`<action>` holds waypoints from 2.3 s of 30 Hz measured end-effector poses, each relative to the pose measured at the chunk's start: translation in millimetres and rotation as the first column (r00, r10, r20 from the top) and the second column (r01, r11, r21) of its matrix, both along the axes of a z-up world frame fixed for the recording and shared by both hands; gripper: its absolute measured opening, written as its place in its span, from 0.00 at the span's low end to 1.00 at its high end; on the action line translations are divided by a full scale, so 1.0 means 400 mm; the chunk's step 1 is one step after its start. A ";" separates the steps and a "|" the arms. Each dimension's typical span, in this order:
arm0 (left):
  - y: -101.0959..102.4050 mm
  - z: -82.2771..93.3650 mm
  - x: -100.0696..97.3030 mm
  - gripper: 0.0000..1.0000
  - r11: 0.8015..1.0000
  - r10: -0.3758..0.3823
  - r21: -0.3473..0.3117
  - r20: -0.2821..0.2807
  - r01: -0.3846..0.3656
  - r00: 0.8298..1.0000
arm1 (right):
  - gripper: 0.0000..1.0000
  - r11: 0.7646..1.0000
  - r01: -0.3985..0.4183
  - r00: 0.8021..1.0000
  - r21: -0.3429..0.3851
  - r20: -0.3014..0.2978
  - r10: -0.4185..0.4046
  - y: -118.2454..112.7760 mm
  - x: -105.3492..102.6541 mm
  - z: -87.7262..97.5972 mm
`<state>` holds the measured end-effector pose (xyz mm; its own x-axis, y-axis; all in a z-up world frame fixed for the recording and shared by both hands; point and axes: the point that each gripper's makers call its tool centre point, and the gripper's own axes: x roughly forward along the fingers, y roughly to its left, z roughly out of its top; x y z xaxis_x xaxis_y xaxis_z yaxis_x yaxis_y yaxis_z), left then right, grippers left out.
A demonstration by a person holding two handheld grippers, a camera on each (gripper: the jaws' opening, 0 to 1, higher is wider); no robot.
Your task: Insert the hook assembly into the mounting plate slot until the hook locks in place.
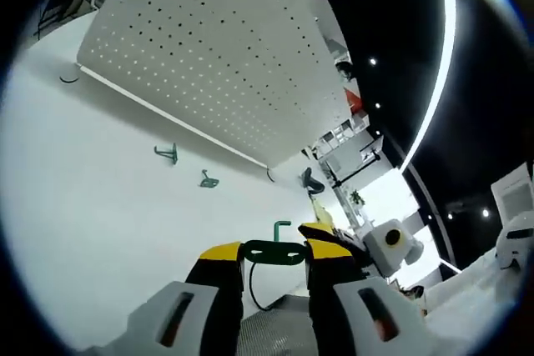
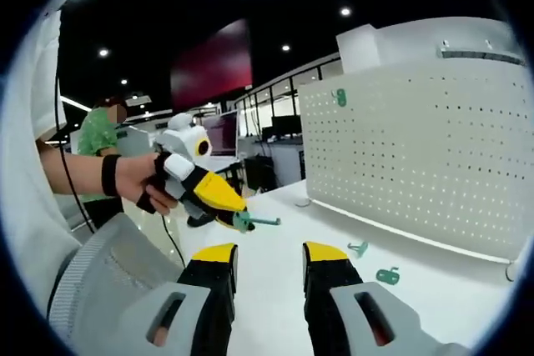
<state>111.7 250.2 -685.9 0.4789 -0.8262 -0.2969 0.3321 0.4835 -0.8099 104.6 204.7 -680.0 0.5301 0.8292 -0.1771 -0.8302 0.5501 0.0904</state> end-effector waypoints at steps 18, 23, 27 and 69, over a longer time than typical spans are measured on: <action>-0.054 -0.005 -0.062 0.29 0.983 -0.183 -0.043 -0.056 0.181 0.981 | 0.16 0.985 -0.140 0.982 -0.100 0.118 0.151 0.033 -0.030 0.003; -0.063 -0.001 -0.075 0.29 0.973 -0.226 -0.076 -0.076 0.220 0.971 | 0.15 0.980 -0.170 0.974 -0.105 0.131 0.184 0.043 -0.043 0.001; -0.063 0.003 -0.074 0.29 0.971 -0.227 -0.101 -0.083 0.218 0.970 | 0.11 0.974 -0.187 0.967 -0.131 0.152 0.206 0.045 -0.050 0.001; -0.039 0.067 -0.080 0.43 0.974 -0.170 -0.102 0.250 0.200 0.953 | 0.01 0.997 -0.047 0.998 -0.057 -0.034 0.045 0.027 -0.047 0.033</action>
